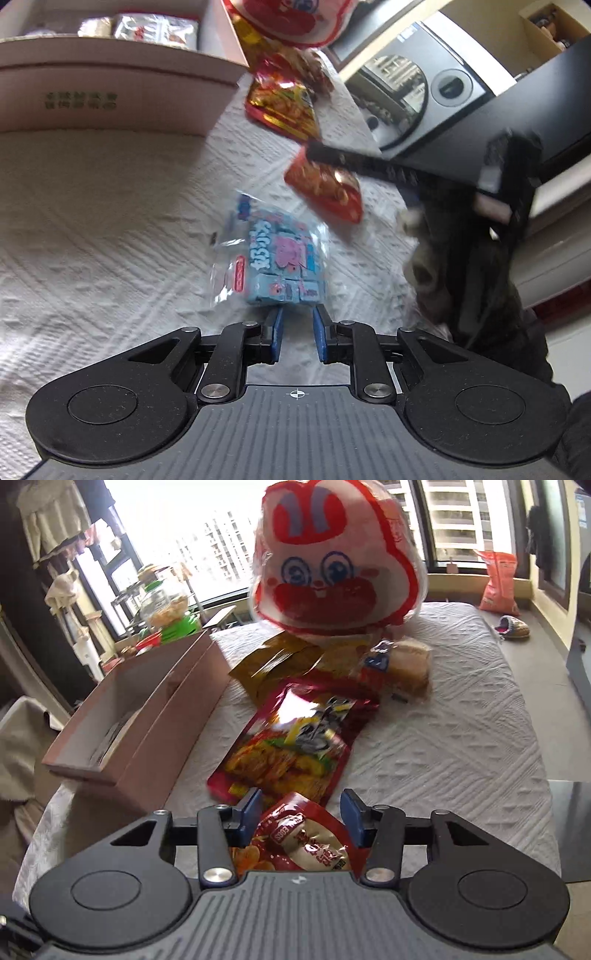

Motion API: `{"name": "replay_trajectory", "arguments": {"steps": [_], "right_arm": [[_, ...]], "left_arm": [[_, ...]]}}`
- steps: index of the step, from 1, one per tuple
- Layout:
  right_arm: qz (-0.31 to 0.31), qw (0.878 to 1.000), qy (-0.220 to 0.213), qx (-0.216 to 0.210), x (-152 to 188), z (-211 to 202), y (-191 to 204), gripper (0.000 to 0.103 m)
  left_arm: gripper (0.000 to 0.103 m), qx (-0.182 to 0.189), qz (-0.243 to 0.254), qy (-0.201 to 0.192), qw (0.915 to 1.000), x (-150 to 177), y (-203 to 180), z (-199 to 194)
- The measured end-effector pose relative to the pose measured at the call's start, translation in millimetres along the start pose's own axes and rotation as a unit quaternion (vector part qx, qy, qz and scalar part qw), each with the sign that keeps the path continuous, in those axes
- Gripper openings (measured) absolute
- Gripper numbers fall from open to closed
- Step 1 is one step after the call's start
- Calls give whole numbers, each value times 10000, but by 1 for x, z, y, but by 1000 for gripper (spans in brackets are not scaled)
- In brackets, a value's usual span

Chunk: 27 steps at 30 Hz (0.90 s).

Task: Organize snacks
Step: 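Grasp the blue Peppa candy pack with the left tool while the right reaches the red snack bag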

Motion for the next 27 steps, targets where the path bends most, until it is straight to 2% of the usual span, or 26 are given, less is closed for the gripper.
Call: {"name": "replay_trajectory", "arguments": {"steps": [2,5,7,11,13,15,17,22,25,27], "right_arm": [[-452,9990,-32,-7,19,-12,23,48],[-912,9958,-72,-14,42,-32,50,55],[-1016,9948,-35,-119,54,-41,62,57],[-1076,9922,123,-615,71,-52,83,58],[-1127,9915,99,-646,77,-55,89,58],[-1175,9919,-16,-478,80,-58,90,58],[-1233,9920,-174,-200,79,-60,88,64],[-1022,9914,-438,686,75,-68,59,68],[-551,9945,-500,743,73,-71,38,68],[-465,9967,-535,401,75,-77,37,68]], "left_arm": [[22,-332,50,-293,9990,-8,3,-5],[24,-808,80,-583,9950,-20,10,-12],[30,-1003,131,-723,9922,-23,11,-15],[31,-1316,419,-856,9867,-23,7,-22],[31,-1493,721,-870,9823,-21,2,-24],[31,-1671,1054,-822,9768,-20,-6,-20],[32,-1748,1271,-771,9733,-16,-12,-18],[32,-1715,1380,-709,9729,-13,-19,-15],[32,-1744,1425,-670,9720,-13,-21,-13],[33,-1763,1437,-650,9716,-13,-22,-12]]}}
Point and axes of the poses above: each gripper's, at about its wrist camera, not at the fingertips, and z roughly the way its jaws point, y to its left, x to its underside, the point moved 3 cm from there along z, roughly the way its jaws point, and after that the axes turned 2 degrees about z, right-handed, at the moved point
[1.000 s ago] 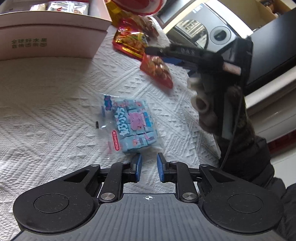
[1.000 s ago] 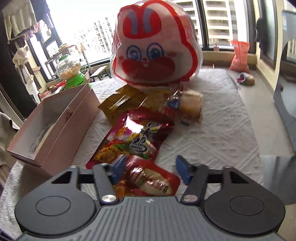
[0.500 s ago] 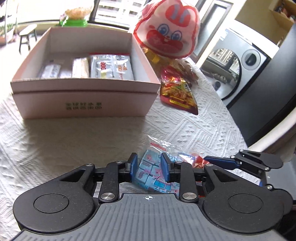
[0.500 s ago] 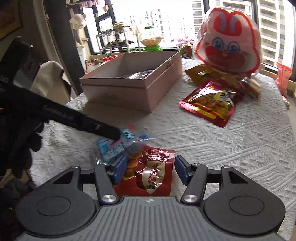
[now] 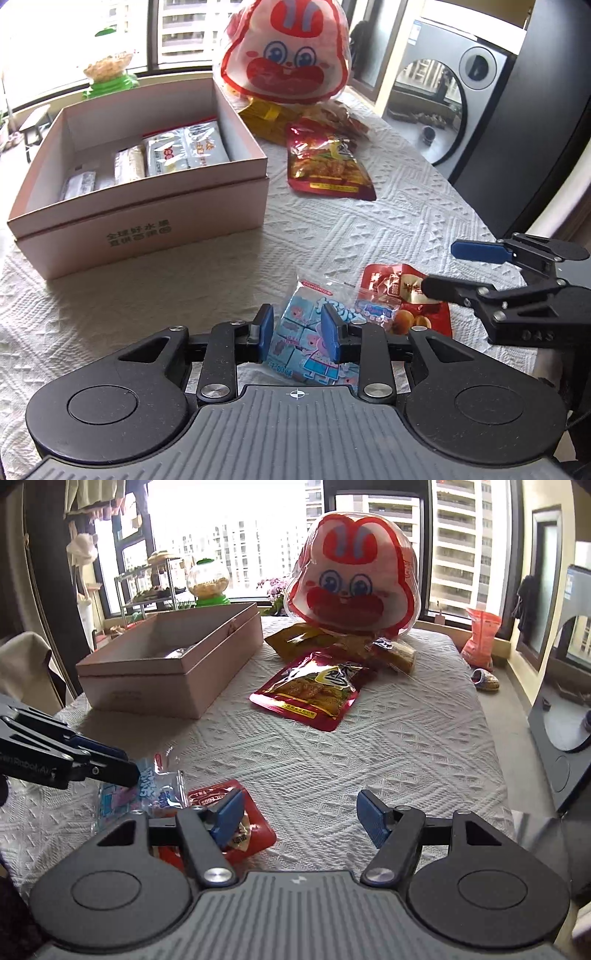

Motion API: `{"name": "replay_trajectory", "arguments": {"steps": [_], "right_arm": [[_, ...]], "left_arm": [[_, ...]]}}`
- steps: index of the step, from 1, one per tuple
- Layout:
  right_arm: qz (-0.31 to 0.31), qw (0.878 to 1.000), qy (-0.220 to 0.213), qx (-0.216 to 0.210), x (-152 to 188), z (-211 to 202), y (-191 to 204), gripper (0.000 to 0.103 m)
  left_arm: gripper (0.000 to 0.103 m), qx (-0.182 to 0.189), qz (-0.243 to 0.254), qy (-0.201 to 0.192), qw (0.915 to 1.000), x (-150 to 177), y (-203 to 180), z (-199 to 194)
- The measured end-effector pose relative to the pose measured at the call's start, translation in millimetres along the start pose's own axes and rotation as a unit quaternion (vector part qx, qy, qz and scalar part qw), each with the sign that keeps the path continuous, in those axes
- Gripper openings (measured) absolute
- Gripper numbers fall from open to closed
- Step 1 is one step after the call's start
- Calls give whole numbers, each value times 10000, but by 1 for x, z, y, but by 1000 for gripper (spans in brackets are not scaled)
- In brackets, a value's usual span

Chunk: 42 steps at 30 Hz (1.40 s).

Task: Organize snacks
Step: 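Grasp the blue Peppa candy pack with the left tool while the right reaches the red snack bag, then lift the Peppa pack with the left tool while the right grasps the red snack bag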

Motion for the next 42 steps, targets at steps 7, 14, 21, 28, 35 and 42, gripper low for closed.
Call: {"name": "replay_trajectory", "arguments": {"steps": [7,14,21,28,35,42], "right_arm": [[-1227,9923,46,-150,17,-2,50,69],[-103,9998,81,181,7,10,5,75],[949,9950,-102,-298,8,9,-29,76],[1009,9943,-146,-320,9,10,-29,76],[930,9952,-156,-243,10,10,-25,77],[841,9962,-149,-190,10,11,-22,78]], "left_arm": [[33,-43,57,25,10000,0,-3,-2],[32,124,378,-69,9992,1,-14,-13],[34,93,1613,130,9868,15,-55,-3],[48,320,1582,223,9866,13,-62,0],[47,-46,1423,166,9897,9,-43,1],[66,262,1269,210,9914,7,-44,3]]}}
Point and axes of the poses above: each gripper's, at about its wrist camera, not at the fingertips, and z roughly the way its jaws point, y to its left, x to its underside, the point moved 3 cm from there along z, roughly the way its jaws point, and after that the axes turned 2 degrees about z, right-handed, at the moved point
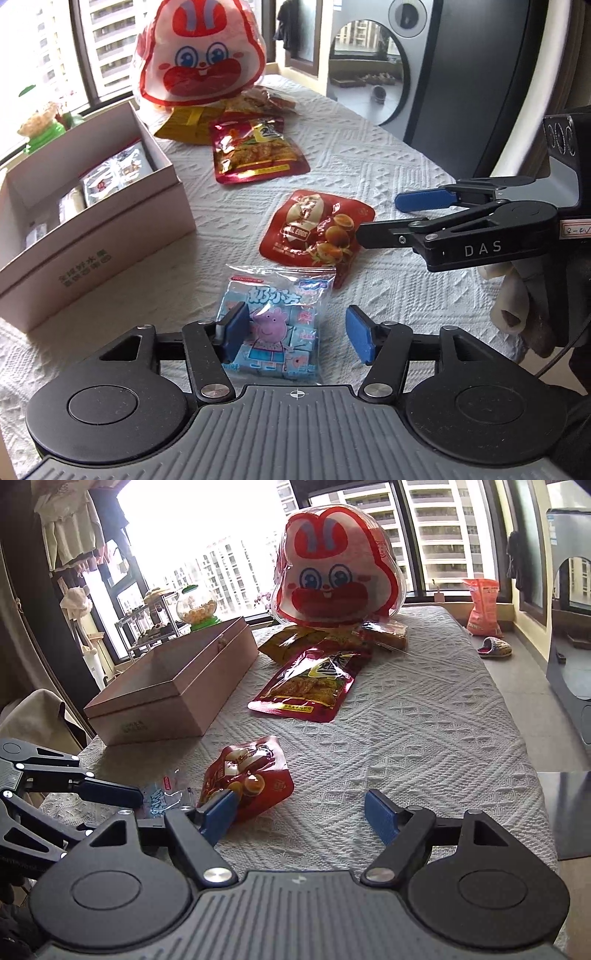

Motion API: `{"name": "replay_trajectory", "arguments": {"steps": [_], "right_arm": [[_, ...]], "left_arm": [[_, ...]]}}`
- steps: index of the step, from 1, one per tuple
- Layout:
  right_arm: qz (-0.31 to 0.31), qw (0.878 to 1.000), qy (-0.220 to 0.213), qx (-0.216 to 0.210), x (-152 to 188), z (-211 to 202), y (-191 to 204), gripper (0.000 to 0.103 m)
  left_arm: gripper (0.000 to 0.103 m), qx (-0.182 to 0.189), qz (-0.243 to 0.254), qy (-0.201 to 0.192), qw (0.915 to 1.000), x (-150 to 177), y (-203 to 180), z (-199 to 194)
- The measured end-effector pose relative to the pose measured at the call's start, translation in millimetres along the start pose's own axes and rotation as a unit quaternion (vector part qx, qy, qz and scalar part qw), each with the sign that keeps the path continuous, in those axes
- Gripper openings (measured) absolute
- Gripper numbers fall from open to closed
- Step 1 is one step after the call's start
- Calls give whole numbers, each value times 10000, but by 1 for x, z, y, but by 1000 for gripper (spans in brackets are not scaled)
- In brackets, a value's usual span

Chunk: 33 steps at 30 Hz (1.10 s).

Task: Organize snacks
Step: 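Lift the Peppa pack with the left tool while the right grasps the red snack bag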

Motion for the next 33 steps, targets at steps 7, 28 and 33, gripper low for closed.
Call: {"name": "replay_trajectory", "arguments": {"steps": [7,28,33], "right_arm": [[-31,10000,3,11,0,0,1,79],[-443,9986,5,273,-2,3,18,85],[-1111,9937,-54,127,-6,3,53,85]], "left_arm": [[64,-179,-8,-44,9998,0,10,0],[66,53,-887,-79,9960,16,40,-2],[66,203,-1564,-229,9872,32,48,-21]]}}
Point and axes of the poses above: each gripper's, at about its wrist camera, not at the fingertips, and z roughly the way its jaws point, y to its left, x to its underside, the point moved 3 cm from there along z, roughly the way its jaws point, and after that the axes turned 2 degrees about z, right-handed, at the moved point
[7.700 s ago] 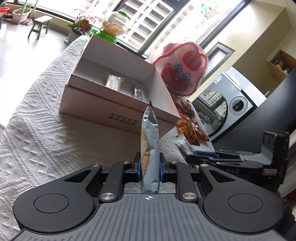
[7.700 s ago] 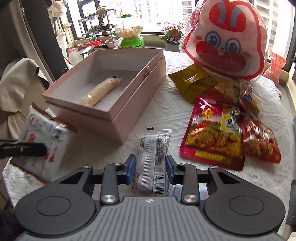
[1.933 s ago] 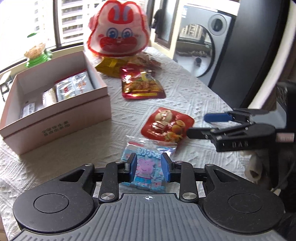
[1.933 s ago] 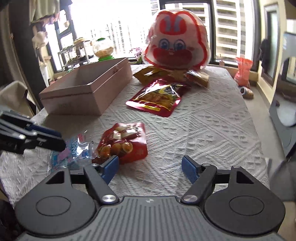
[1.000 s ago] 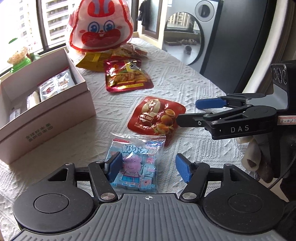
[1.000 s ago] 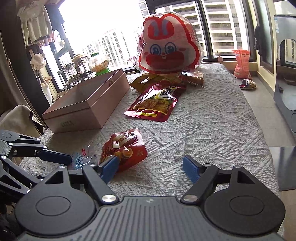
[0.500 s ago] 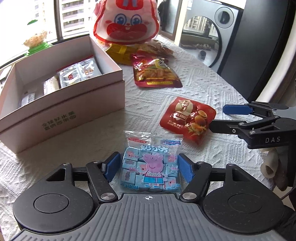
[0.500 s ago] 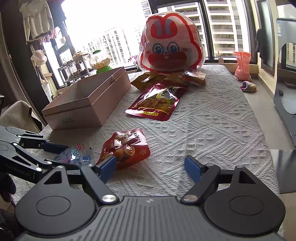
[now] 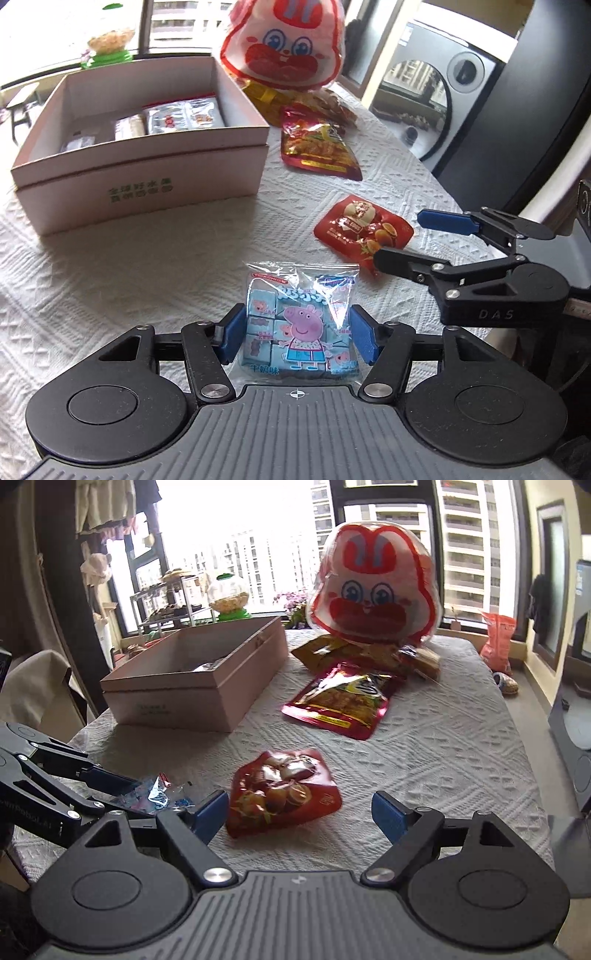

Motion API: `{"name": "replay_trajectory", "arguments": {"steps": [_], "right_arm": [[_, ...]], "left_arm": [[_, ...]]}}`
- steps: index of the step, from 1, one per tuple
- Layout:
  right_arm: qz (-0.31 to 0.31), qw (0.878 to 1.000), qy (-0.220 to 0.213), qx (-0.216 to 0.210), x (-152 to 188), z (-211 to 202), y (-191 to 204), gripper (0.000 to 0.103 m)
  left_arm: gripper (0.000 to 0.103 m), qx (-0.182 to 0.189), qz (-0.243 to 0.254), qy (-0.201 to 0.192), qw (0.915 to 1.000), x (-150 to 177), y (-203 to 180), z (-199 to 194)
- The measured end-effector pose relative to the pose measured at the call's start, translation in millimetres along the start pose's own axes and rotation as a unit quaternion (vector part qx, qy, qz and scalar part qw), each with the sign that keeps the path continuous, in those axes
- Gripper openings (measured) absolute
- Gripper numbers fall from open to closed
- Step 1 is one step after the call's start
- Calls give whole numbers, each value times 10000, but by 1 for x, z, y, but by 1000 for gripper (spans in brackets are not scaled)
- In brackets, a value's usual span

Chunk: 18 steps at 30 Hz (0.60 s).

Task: Organize snacks
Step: 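Lift the Peppa pack with the left tool while the right grasps the red snack bag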

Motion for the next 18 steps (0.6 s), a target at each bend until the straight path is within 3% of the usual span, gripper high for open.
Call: {"name": "replay_trajectory", "arguments": {"steps": [3,5,7,11,13,18], "right_arm": [[-459,9984,320,70,-2,15,15,85],[-897,9937,533,401,2,22,17,84],[-1164,9888,411,834,4,15,10,84],[-887,9844,284,1494,5,-7,-19,84],[-522,9881,192,1435,3,-17,-30,84],[317,9974,328,567,-8,-10,-28,84]], "left_arm": [[65,-35,-161,-149,9998,4,6,-16],[66,-57,-212,-310,9993,5,9,-29],[66,-91,-306,-455,9985,4,13,-38],[65,-156,-629,-689,9955,-2,21,-46],[65,-116,-674,-696,9952,-4,21,-44],[66,68,-645,-487,9967,3,18,-32]]}}
Point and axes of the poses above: each gripper's, at about its wrist camera, not at the fingertips, and z roughly the way its jaws point, y to its left, x to its underside, the point moved 3 cm from there along z, roughly the way its jaws point, and after that the axes turned 2 degrees about z, right-handed, at the moved point
